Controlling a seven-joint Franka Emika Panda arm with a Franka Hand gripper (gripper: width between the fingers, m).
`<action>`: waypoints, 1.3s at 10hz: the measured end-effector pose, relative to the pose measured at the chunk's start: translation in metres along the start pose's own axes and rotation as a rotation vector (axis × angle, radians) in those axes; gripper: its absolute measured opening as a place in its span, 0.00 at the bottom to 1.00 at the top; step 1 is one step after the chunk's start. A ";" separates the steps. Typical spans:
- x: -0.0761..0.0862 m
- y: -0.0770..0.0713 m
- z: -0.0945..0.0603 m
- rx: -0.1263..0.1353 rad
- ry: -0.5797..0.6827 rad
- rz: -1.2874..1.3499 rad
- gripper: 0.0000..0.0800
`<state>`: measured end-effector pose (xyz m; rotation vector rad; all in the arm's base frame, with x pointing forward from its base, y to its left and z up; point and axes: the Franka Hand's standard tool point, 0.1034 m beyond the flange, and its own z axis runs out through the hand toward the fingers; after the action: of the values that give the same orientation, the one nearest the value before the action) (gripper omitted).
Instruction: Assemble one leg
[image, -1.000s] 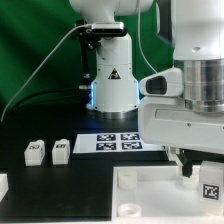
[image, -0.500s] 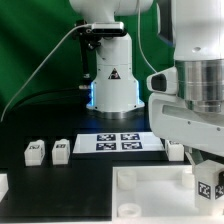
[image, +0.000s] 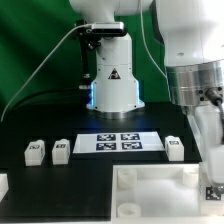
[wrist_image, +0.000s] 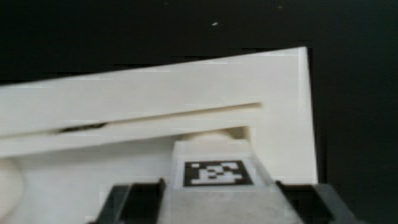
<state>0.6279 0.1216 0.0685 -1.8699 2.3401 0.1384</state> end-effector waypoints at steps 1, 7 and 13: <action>0.000 -0.001 -0.001 0.005 0.001 0.120 0.37; 0.004 -0.001 -0.001 0.009 0.017 0.196 0.66; -0.025 0.004 -0.024 0.034 -0.021 0.187 0.81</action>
Offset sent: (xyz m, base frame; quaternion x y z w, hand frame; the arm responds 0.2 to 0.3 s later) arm -0.0109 0.0022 -0.0031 -0.0280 0.0264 0.1520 0.9876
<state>0.6284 0.1427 0.0963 -1.6240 2.4830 0.1361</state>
